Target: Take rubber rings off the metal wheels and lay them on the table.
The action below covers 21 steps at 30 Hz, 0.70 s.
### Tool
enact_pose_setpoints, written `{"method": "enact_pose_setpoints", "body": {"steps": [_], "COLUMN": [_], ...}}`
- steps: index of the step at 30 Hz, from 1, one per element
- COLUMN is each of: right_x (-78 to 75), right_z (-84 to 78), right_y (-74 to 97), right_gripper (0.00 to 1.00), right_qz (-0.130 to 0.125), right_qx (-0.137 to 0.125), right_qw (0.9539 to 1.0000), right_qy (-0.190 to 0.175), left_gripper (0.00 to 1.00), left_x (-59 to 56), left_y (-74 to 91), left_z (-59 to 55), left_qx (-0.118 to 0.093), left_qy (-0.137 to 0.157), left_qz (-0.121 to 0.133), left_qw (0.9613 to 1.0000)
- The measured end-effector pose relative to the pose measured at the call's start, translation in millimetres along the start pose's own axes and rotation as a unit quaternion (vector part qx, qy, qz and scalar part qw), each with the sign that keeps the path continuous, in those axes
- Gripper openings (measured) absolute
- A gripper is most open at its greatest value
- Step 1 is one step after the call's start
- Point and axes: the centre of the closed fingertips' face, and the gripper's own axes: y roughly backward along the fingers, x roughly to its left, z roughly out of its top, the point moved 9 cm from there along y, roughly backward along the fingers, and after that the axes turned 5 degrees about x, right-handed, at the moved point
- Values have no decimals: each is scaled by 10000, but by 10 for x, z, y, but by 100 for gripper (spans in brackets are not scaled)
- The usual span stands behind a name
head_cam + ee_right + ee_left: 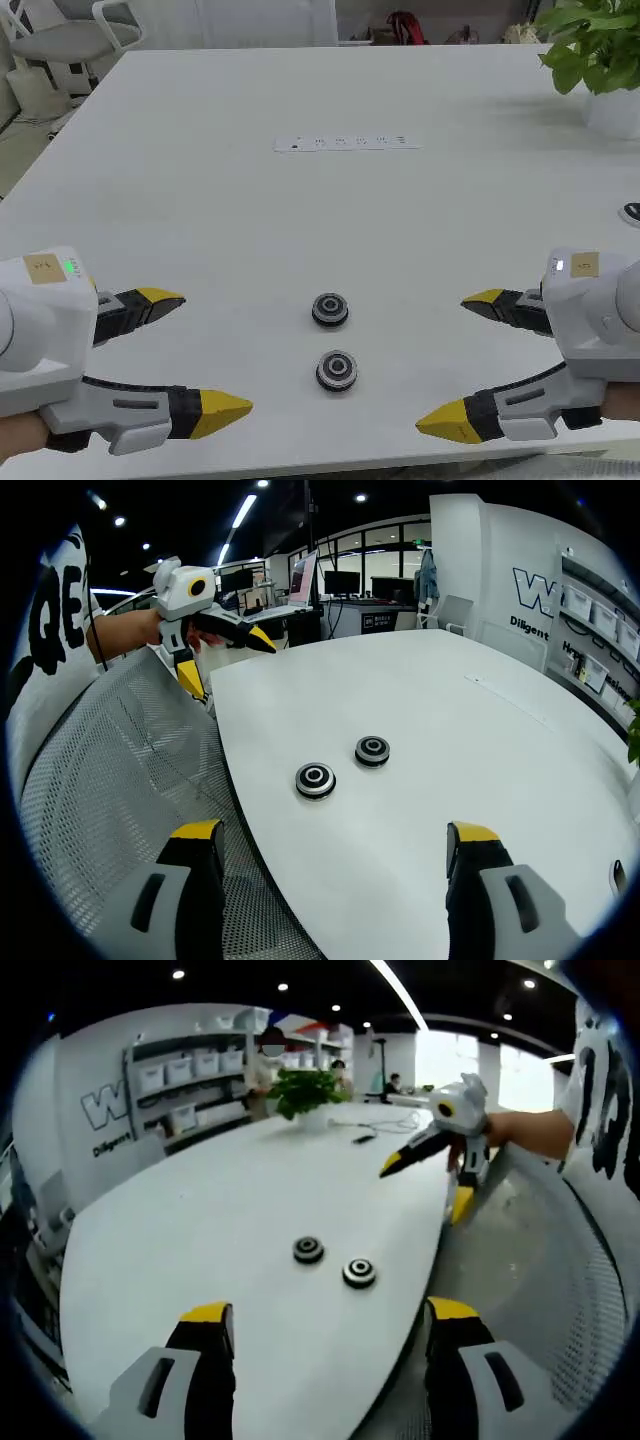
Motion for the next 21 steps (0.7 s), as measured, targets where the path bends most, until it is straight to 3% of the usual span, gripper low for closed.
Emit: {"method": "enact_pose_setpoints", "body": {"steps": [21], "right_x": [19], "right_z": [-41], "right_y": [-8], "right_gripper": [88], "right_qz": [-13], "right_qx": [138], "right_qw": [9999], "right_qy": [36], "left_gripper": [77], "left_x": [-7], "left_y": [0], "left_z": [-55], "left_qx": [114], "left_qy": [-5], "left_qz": [-31], "left_qw": [9999]}}
